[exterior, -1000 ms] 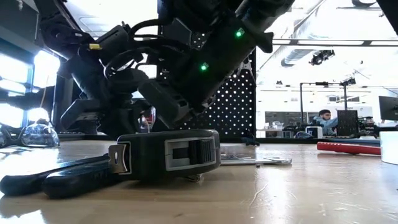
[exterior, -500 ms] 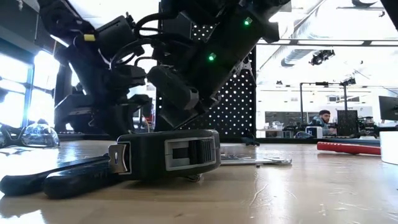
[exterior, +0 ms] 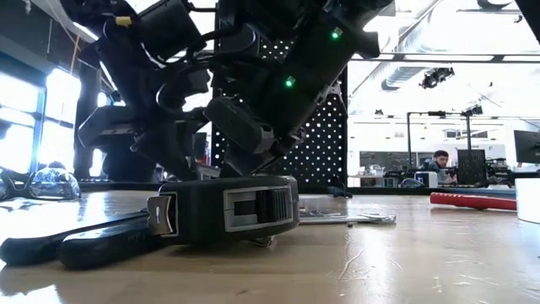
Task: Hang tools onto peg board
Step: Hang the top silver wrench on the pegboard
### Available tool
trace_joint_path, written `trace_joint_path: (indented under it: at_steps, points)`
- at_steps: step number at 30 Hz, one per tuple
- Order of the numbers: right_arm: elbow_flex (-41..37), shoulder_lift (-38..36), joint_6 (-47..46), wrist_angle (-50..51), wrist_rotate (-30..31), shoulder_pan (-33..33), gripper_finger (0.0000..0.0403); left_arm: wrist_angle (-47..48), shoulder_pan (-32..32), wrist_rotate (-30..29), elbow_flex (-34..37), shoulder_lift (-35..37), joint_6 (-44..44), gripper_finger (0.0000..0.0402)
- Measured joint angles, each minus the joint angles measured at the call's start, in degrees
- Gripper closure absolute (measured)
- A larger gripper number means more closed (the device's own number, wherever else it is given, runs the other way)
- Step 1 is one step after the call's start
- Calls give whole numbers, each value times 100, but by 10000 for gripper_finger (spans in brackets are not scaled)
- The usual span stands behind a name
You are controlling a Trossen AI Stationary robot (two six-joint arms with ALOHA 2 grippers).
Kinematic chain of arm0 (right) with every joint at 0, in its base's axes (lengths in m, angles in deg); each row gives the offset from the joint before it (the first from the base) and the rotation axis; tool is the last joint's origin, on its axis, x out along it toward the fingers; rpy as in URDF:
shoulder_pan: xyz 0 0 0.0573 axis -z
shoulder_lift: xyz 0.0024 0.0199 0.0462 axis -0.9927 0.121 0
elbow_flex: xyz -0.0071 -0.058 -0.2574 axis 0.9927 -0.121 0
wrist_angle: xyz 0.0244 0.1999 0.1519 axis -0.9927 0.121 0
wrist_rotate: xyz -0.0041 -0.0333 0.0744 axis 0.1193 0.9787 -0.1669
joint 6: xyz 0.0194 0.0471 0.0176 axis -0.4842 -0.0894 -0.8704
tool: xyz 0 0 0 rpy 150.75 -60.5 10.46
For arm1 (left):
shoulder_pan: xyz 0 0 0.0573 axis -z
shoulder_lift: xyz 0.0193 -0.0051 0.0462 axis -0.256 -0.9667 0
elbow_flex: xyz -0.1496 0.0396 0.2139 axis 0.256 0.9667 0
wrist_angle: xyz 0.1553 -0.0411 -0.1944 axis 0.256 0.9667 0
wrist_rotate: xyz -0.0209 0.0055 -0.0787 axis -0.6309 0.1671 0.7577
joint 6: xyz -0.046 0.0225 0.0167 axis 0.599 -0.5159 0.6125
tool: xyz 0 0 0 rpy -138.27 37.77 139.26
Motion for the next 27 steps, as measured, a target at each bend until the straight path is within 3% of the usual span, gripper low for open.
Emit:
trace_joint_path:
  at_steps: [9,16,19,27]
  points:
    - [1,0,-44,48,-98,-3,389,288,168,-212,-198,10,109,391]
    - [0,0,-79,34,-90,-9,395,324,246,-212,-212,91,241,389]
    - [0,0,9,14,-90,0,395,368,260,-124,-212,237,352,369]
    - [-9,-295,246,-67,-180,7,398,340,382,-97,-223,1326,474,317]
